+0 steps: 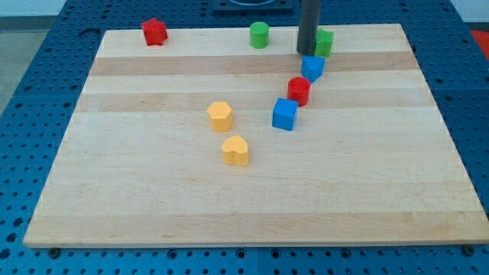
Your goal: Slid the green star to the top right
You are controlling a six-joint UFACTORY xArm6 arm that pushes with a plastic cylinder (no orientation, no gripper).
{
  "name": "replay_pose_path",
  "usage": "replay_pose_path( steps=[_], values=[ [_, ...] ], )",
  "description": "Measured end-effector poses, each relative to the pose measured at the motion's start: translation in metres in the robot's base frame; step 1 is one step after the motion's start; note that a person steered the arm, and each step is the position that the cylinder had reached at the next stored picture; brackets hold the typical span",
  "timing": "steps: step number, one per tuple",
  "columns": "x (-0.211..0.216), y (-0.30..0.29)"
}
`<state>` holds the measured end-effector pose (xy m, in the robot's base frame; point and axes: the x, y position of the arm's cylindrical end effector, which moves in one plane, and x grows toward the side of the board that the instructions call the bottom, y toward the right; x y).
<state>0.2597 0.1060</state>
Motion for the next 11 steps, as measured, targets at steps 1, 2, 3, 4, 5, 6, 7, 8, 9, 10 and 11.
replay_pose_path(
  steps=[1,2,3,4,5,6,7,8,9,10,11],
  values=[
    [-0.013,0.017],
    [-0.024,0.035],
    [-0.024,0.059],
    [-0.024,0.063],
    [-0.024,0.063],
    [-0.025,0.063],
    [-0.019,0.059],
    [-0.005,0.047],
    [0.011,0.053],
    [0.034,0.048],
    [0.081,0.042]
  ],
)
